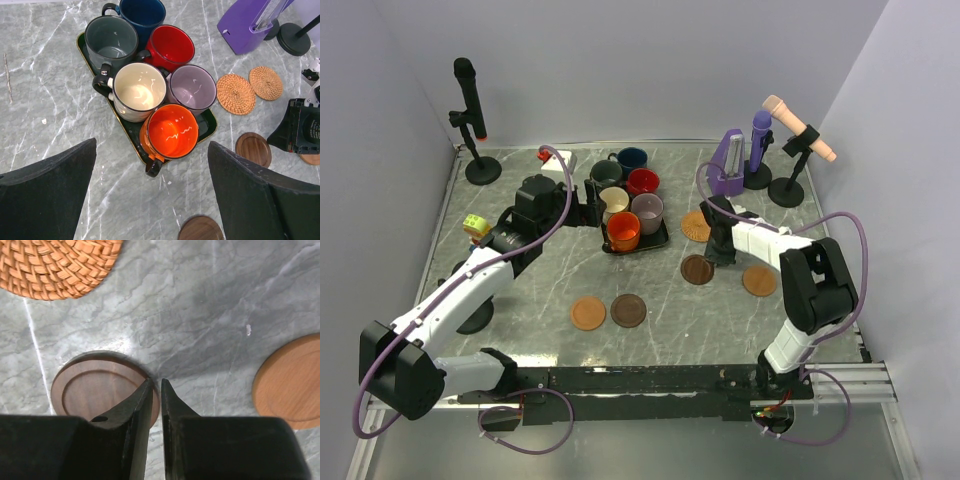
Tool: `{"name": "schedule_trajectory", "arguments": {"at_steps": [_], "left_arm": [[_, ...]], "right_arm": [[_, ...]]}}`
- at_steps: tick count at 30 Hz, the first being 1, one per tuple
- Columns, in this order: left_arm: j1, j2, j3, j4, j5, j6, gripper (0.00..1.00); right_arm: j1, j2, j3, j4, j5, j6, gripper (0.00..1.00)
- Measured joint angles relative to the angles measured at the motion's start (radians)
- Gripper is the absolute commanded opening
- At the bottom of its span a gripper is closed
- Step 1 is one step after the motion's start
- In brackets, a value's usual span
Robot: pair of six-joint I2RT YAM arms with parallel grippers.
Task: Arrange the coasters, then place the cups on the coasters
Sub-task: Move the coaster to the center of the board.
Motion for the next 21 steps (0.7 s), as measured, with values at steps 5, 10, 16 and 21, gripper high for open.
{"name": "schedule_trajectory", "arguments": {"at_steps": [5,10,16,21], "left_arm": [[-0.001,0.000,0.000,0.000,-0.001,0.000,0.97],[-0.001,0.000,0.000,0.000,-0.001,0.000,0.97],[-0.001,0.000,0.000,0.000,-0.001,0.000,0.97],[-0.002,0.000,0.000,0.000,-0.002,0.000,0.96]], "right_arm": [[0.000,-0.014,-0.004,0.005,0.002,-0.008,0.34],[0.032,-0.137,-0.048,0.019,-0.013,-0.037,0.66],[0.117,-0.211,-0.087,0.024,-0.024,-0.054,0.99],[0.177,-0.183,-0.092,0.023,-0.031,-0.052,0.99]]}}
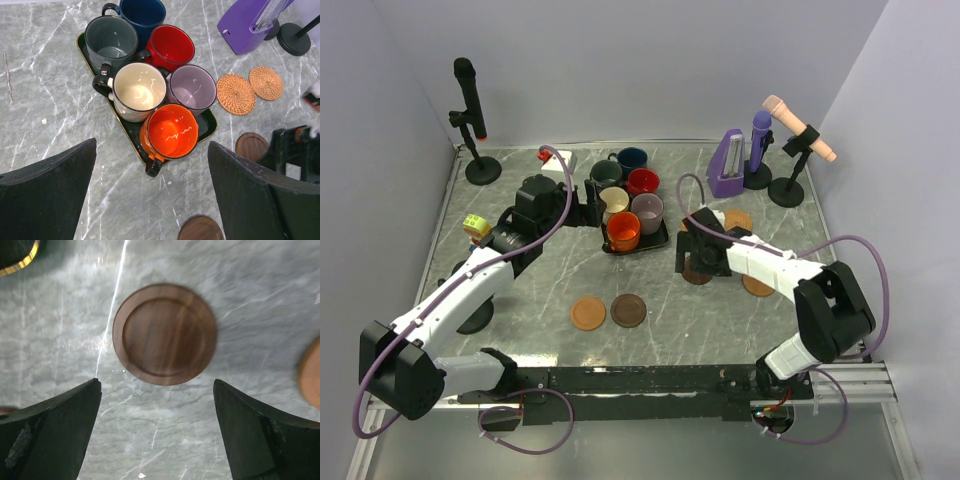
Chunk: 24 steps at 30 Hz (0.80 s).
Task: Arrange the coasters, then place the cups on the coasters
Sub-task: Move the coaster to the center of the board.
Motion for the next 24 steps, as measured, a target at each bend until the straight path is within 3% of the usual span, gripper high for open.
{"name": "schedule_trajectory", "arguments": {"at_steps": [15,24], "left_arm": [[-0.002,0.000,0.000,0.000,-0.007,0.001,0.97],[-0.003,0.000,0.000,0.000,-0.007,0.001,0.97]], "right_arm": [[0.022,0.134,0.000,-0.007,0.001,0.053,0.99],[0.022,0.152,0.016,-0.004,0.020,0.080,0.88]]}}
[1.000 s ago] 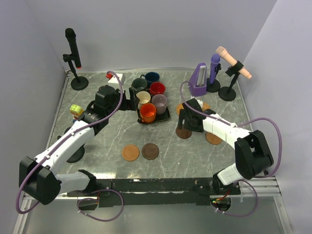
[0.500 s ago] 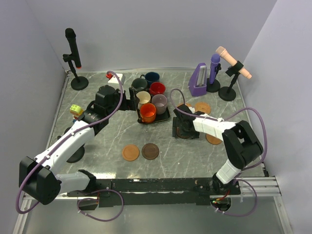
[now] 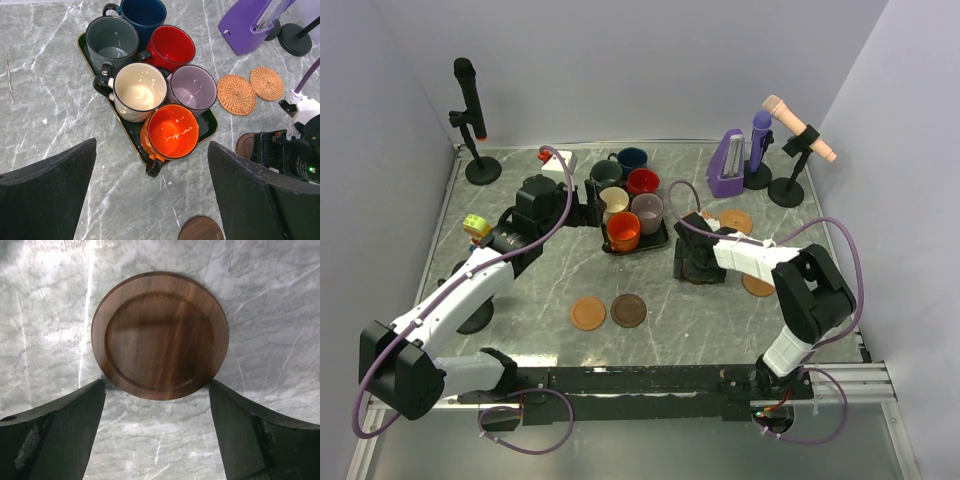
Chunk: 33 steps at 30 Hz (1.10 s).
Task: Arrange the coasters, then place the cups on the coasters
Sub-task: Move the coaster to the center of the board.
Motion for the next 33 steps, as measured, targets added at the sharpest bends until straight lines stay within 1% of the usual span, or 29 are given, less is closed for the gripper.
{"name": "schedule_trajectory", "arguments": {"at_steps": [8,25,33], "left_arm": [[0.000,0.000,0.000,0.000,0.000,0.000,0.97],[0.000,0.000,0.000,0.000,0.000,0.000,0.97],[0.000,0.000,0.000,0.000,0.000,0.000,0.97]], "right_arm": [[-0.010,0.002,0.000,0.013,0.007,0.005,0.84],[-0.070,0.011,0.007,0.031,0.015,-0.009,0.83],[-0.089,0.040,0.041,0.032,0.029,-0.031,0.83]]}}
